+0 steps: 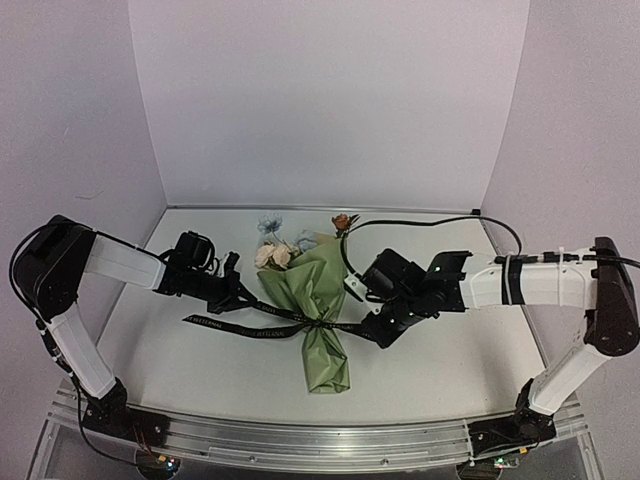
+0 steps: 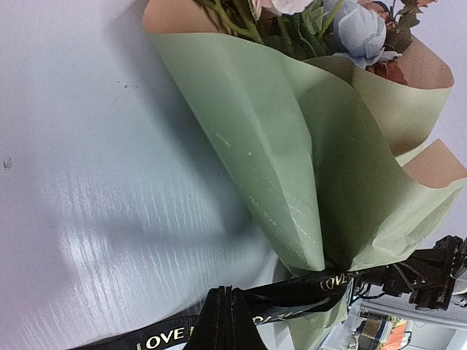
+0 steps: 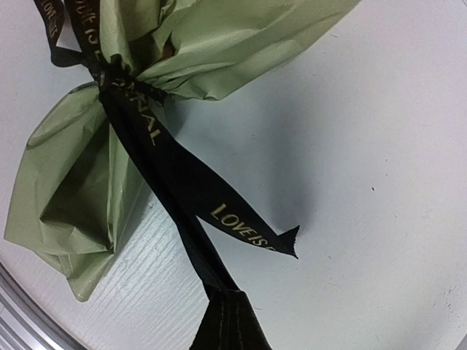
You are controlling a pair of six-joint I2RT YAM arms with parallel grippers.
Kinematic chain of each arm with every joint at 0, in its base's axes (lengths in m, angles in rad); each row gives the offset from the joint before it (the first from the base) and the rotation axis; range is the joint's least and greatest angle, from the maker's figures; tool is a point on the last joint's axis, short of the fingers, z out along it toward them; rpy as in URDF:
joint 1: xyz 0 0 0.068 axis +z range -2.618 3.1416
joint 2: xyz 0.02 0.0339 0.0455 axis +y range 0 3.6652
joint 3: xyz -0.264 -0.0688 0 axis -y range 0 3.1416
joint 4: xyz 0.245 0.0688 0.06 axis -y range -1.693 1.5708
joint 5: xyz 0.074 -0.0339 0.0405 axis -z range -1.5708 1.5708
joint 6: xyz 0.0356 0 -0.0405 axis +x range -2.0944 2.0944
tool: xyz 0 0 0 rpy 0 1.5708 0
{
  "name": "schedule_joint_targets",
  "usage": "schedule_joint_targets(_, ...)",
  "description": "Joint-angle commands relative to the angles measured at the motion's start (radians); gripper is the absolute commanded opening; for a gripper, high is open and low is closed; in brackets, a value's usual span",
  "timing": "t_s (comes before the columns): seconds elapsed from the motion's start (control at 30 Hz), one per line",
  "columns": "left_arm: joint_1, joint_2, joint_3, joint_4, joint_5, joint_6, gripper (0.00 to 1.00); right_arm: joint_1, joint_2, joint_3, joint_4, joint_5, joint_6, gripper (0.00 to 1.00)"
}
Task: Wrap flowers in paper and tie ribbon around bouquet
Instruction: Tie the half-tied ribbon around the folded bouquet.
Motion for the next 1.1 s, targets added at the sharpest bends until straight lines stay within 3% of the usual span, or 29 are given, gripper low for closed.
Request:
schedule_joint_targets(0.0, 0.025, -0.023, -0.010, -0.016, -0.017, 0.004, 0.00, -0.030, -0.065, -0.037, 0.027, 0.020, 0.047, 0.00)
schedule_joint_targets(0.73, 0.104, -0.037, -0.075, -0.019, -0.022, -0.013, 0.00, -0.191, -0.109, -0.233, 0.240, -0.136, 0.363, 0.00)
schedule_joint_targets(0.87, 0.120, -0.041, -0.080, -0.025, -0.031, -0.015, 0.00, -0.141, -0.099, -0.219, 0.264, -0.191, 0.337, 0.00)
schedule_joint_targets(1.07, 0.199, -0.052, -0.105, -0.037, -0.044, -0.029, 0.00, -0.022, -0.123, -0.231, 0.278, -0.140, 0.254, 0.00)
